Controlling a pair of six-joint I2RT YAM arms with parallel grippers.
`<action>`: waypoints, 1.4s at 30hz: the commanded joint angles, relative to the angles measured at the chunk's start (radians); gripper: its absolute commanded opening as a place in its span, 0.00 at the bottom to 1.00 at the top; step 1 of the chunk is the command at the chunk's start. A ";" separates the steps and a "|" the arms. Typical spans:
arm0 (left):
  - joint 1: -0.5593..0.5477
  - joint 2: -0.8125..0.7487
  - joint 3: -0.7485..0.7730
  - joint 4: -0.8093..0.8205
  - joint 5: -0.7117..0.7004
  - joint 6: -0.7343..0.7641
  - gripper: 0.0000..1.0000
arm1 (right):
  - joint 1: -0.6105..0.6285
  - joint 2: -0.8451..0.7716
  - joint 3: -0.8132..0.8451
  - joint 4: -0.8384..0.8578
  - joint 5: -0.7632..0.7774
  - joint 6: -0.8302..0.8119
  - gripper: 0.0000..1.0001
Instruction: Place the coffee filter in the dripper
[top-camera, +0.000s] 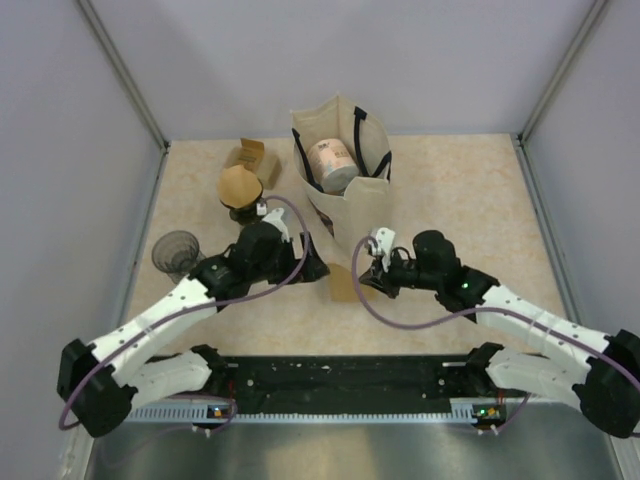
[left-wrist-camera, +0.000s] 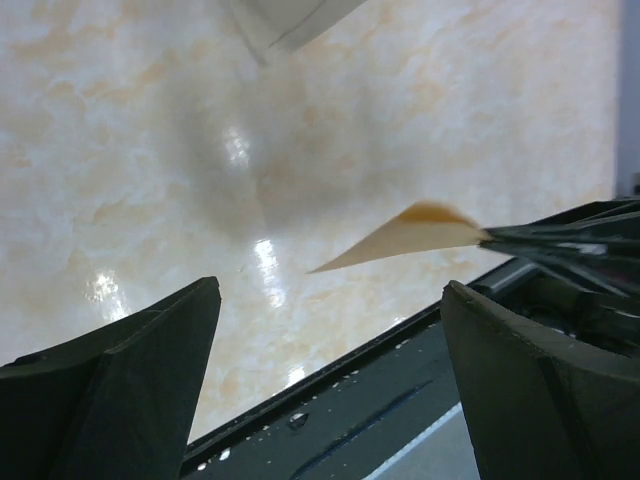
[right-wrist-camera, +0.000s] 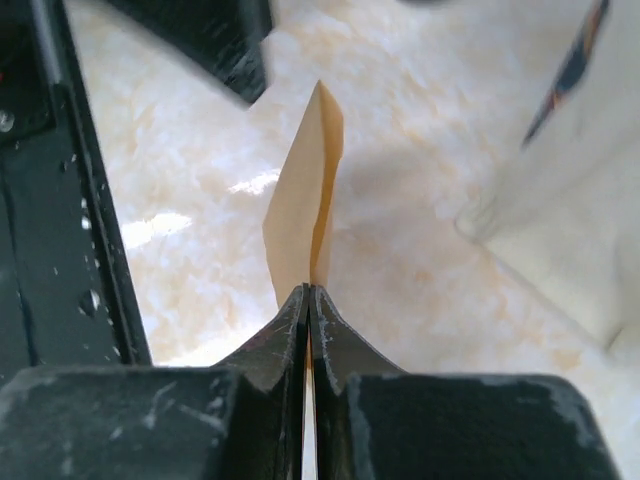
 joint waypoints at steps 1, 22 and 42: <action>0.003 -0.151 0.055 -0.028 0.004 0.052 0.99 | 0.045 -0.120 -0.021 -0.067 -0.201 -0.576 0.00; 0.005 -0.073 0.095 -0.089 0.388 0.191 0.94 | 0.285 0.040 0.405 -0.680 -0.085 -1.454 0.00; 0.005 -0.035 0.039 -0.141 0.453 0.279 0.65 | 0.294 0.029 0.396 -0.641 -0.033 -1.428 0.00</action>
